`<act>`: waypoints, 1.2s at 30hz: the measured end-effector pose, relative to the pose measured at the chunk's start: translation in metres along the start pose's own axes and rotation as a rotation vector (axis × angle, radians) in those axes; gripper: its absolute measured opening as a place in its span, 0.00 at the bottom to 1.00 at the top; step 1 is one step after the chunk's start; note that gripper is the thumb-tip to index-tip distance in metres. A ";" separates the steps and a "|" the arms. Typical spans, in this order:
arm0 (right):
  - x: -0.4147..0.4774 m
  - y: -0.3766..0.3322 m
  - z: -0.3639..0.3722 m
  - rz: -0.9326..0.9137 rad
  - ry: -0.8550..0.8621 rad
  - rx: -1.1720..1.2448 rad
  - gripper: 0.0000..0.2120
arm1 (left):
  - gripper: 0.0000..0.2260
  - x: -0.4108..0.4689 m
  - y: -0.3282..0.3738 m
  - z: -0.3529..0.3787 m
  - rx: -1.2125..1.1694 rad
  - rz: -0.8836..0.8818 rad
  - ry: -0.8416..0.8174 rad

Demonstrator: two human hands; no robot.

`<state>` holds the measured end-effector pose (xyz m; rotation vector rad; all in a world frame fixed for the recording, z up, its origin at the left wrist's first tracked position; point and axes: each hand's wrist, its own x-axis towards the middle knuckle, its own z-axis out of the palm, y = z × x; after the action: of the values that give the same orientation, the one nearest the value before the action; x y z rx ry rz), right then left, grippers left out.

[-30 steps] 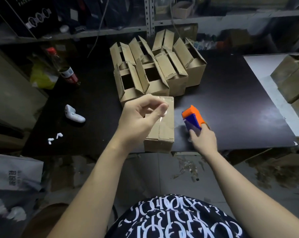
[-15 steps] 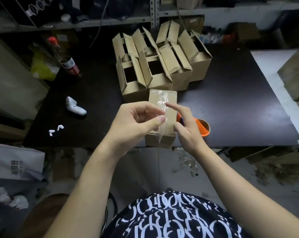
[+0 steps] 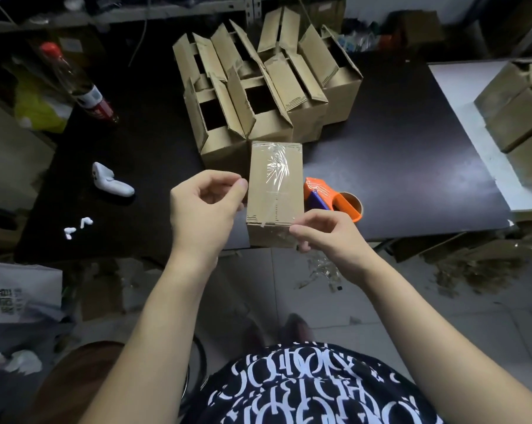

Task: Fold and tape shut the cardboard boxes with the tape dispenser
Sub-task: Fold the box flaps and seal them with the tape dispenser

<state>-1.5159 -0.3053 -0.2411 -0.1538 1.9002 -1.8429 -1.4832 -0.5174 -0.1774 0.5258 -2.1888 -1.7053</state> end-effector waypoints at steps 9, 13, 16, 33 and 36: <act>-0.010 0.025 -0.005 0.329 0.281 0.237 0.10 | 0.02 -0.005 -0.036 0.006 -0.030 -0.217 0.084; -0.015 0.022 -0.007 0.288 0.366 0.143 0.12 | 0.02 -0.004 -0.047 0.010 -0.037 -0.273 0.104; -0.014 0.019 -0.008 0.249 0.422 0.016 0.11 | 0.02 -0.004 -0.053 0.015 -0.072 -0.321 0.119; 0.007 0.018 0.000 0.196 0.521 -0.217 0.14 | 0.03 0.013 -0.080 0.022 -0.114 -0.461 0.188; 0.009 0.019 -0.003 0.220 0.508 -0.190 0.15 | 0.03 0.012 -0.086 0.025 -0.117 -0.496 0.179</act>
<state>-1.5201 -0.3043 -0.2615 0.4882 2.3176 -1.6552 -1.4980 -0.5205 -0.2666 1.2181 -1.9213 -1.9133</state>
